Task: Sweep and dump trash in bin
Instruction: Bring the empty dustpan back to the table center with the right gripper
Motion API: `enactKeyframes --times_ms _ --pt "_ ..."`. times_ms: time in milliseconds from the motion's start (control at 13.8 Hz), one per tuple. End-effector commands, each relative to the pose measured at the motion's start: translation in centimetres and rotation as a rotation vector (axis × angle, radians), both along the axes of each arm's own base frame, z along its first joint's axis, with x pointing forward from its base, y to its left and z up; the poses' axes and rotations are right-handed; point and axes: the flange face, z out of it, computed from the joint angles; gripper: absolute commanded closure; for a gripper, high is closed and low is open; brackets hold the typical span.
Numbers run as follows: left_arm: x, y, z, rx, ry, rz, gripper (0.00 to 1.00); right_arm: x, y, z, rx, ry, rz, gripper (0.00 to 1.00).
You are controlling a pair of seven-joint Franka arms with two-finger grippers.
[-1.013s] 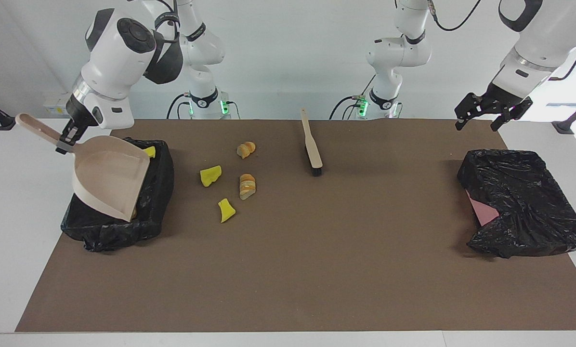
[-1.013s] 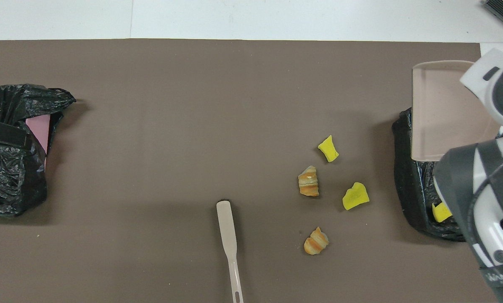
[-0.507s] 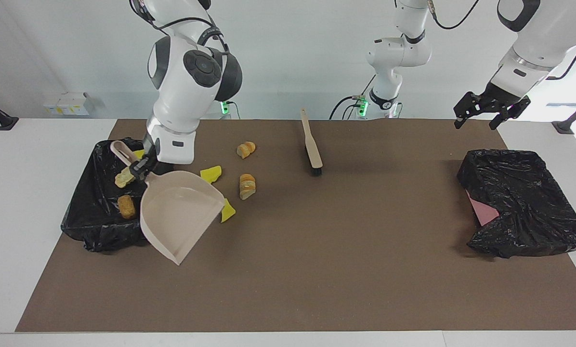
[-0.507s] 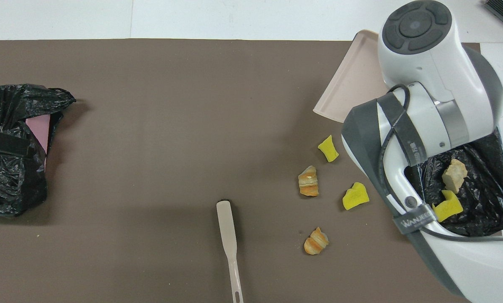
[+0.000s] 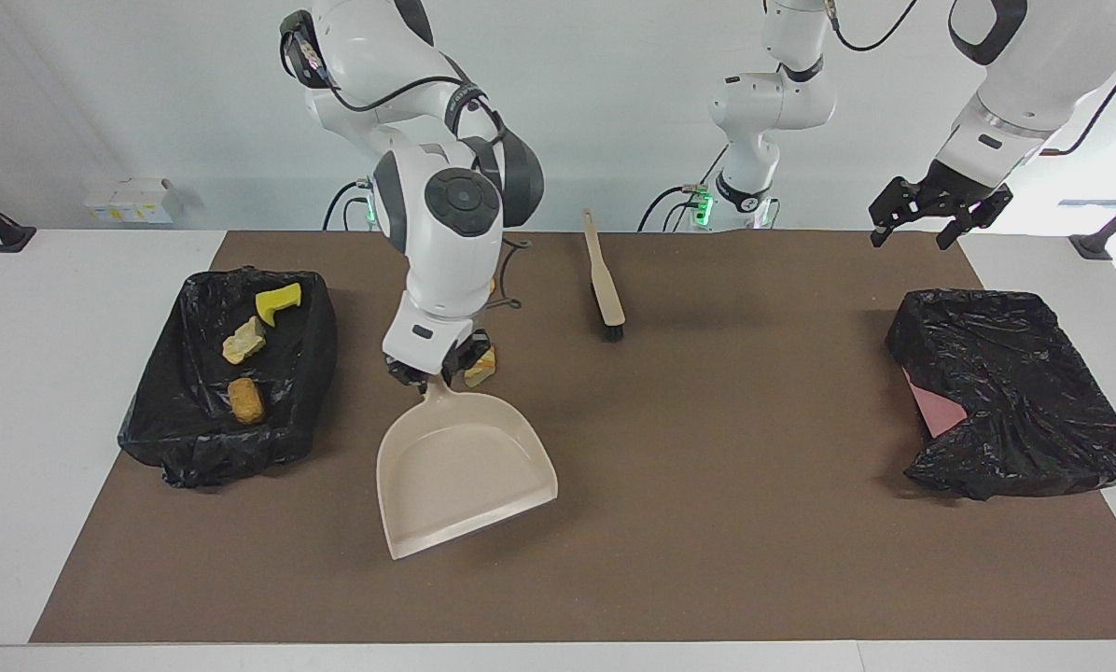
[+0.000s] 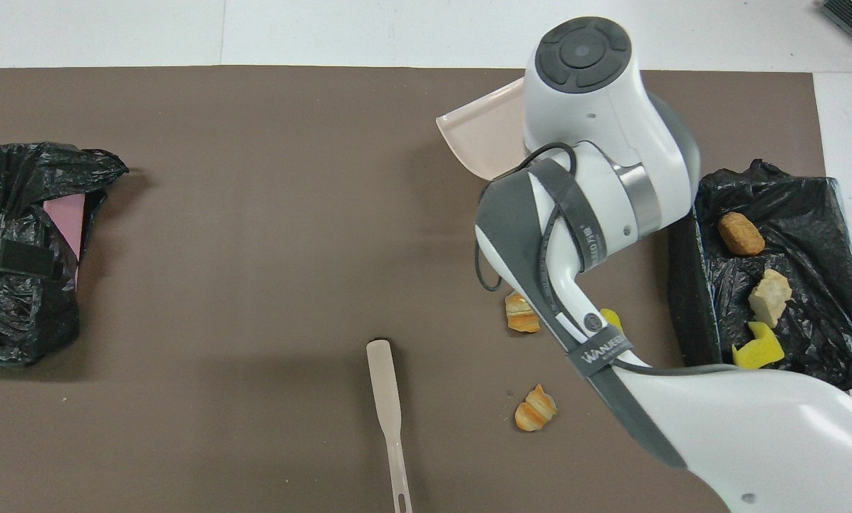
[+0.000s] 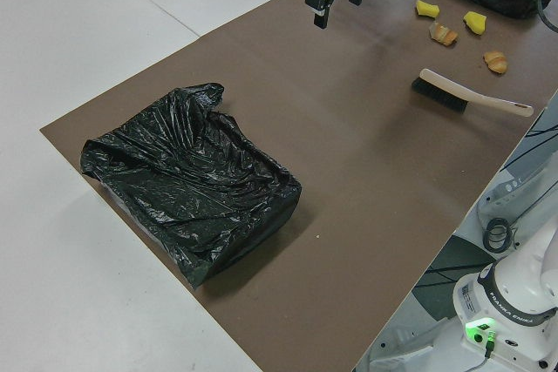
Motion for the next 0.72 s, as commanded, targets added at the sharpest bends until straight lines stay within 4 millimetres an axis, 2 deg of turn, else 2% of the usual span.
enactKeyframes --times_ms 0,72,217,434,579,651 --pt "-0.7 0.1 -0.1 0.014 -0.02 -0.013 0.0 0.1 4.5 -2.4 0.081 -0.021 -0.147 1.0" --pt "-0.7 0.0 -0.1 0.012 -0.02 -0.013 0.0 -0.3 6.8 -3.9 0.093 -0.04 -0.189 1.0" --pt "-0.7 -0.1 0.0 0.014 -0.021 -0.016 0.0 -0.4 9.7 -5.5 0.156 -0.041 -0.267 1.0" --pt "-0.9 -0.5 -0.3 0.014 -0.006 -0.022 0.0 -1.6 14.1 -6.1 0.228 -0.065 -0.335 1.0" --pt "-0.5 -1.1 -0.1 0.015 -0.016 -0.025 0.0 -1.9 14.9 -6.8 0.266 -0.034 -0.351 1.0" --pt "-0.5 -1.3 -0.1 0.015 -0.019 -0.028 0.0 -2.2 16.0 -8.2 0.274 -0.032 -0.345 1.0"
